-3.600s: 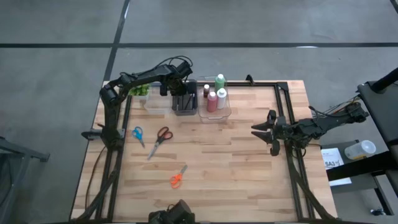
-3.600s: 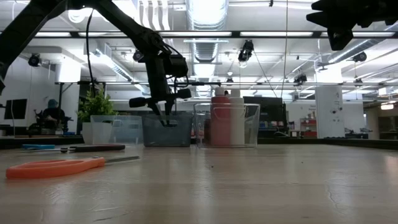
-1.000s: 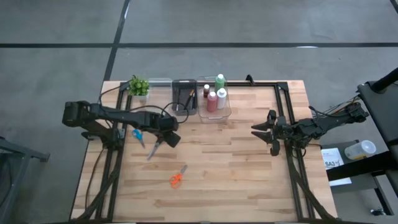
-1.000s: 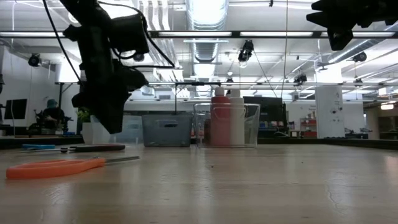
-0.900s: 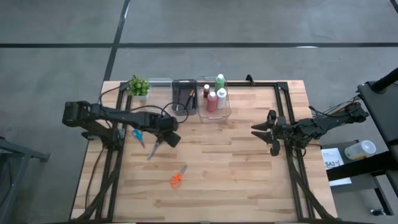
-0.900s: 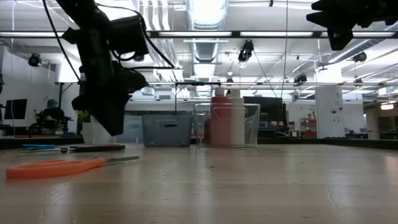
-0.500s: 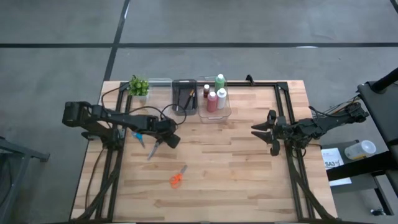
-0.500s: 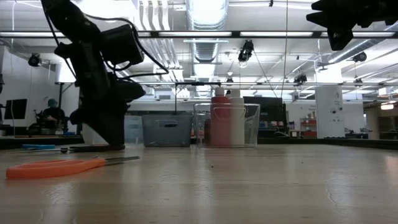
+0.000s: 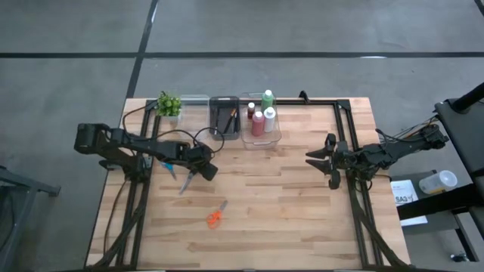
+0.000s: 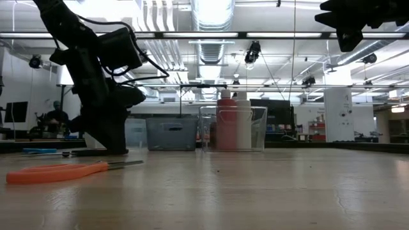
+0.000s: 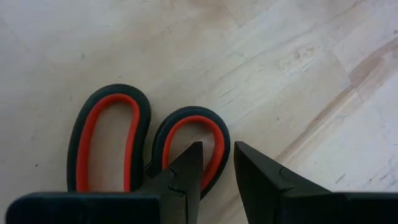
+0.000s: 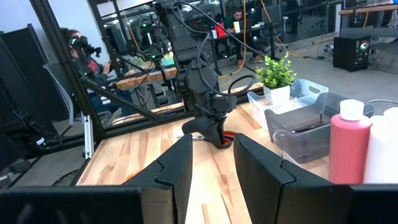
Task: Pick & Place Paint Supplies
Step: Put the black scissors into the left transparent bin
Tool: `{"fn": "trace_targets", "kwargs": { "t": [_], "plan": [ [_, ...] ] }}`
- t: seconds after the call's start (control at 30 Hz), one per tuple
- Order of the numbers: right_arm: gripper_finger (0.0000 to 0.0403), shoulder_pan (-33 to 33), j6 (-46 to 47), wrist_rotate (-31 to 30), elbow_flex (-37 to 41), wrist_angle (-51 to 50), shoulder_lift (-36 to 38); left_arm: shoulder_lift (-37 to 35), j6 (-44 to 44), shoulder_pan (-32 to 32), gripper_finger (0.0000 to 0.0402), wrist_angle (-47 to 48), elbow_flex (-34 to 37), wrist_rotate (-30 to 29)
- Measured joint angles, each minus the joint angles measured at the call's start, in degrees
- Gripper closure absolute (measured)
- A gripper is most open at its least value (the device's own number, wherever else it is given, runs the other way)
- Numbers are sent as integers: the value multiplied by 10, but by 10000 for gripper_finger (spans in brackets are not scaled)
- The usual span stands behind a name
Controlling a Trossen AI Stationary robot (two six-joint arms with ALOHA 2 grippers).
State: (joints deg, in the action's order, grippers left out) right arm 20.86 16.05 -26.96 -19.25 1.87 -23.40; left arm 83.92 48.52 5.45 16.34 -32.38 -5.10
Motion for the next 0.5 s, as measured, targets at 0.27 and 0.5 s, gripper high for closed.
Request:
{"fn": "trace_targets", "kwargs": {
  "t": [0.27,0.5],
  "plan": [
    [287,0,0,0,0,0,0,1,0,0,325,1,1,0],
    [287,0,0,0,0,0,0,1,2,0,382,2,1,-2]
  ]
}}
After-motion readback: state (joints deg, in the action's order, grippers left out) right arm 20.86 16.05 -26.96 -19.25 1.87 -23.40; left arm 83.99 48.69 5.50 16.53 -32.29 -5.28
